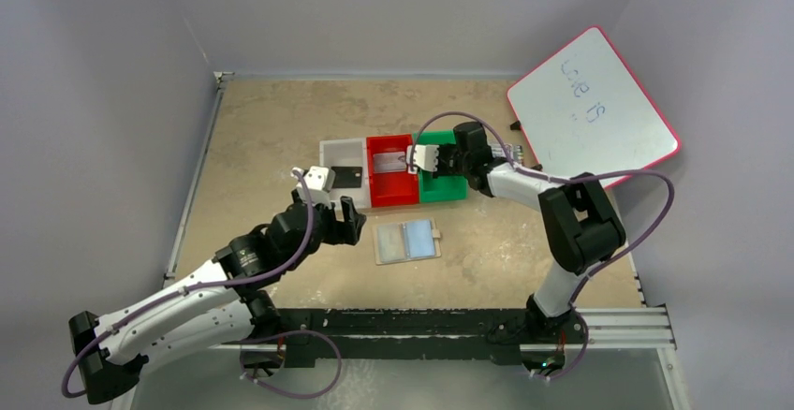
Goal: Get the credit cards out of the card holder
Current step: Place the credit card in the storage box.
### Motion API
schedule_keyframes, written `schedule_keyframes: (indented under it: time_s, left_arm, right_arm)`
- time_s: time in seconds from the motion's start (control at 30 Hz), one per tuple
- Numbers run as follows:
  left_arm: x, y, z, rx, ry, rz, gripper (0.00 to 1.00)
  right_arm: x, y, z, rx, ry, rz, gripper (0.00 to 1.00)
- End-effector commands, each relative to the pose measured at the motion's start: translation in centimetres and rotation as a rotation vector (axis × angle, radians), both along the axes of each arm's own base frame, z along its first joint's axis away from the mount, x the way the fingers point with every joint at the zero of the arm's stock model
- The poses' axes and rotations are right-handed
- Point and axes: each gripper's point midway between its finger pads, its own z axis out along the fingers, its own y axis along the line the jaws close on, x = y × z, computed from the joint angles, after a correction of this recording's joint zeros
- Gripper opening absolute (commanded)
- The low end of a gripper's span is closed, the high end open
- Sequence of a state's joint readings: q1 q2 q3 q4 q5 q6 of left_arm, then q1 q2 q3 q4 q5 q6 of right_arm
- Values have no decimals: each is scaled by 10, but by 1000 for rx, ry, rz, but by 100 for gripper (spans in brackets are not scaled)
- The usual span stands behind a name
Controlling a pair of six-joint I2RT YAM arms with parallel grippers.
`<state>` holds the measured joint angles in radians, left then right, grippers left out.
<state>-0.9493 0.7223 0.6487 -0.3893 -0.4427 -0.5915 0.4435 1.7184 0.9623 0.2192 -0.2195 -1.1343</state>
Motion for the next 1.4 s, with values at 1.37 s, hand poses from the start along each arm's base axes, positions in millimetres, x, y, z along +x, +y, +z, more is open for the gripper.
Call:
schedule_keyframes:
  time_s: [1.37]
  left_arm:
    - [-2, -2, 0, -18, 18, -5, 76]
  right_arm:
    - [25, 7, 8, -8, 0, -27, 32]
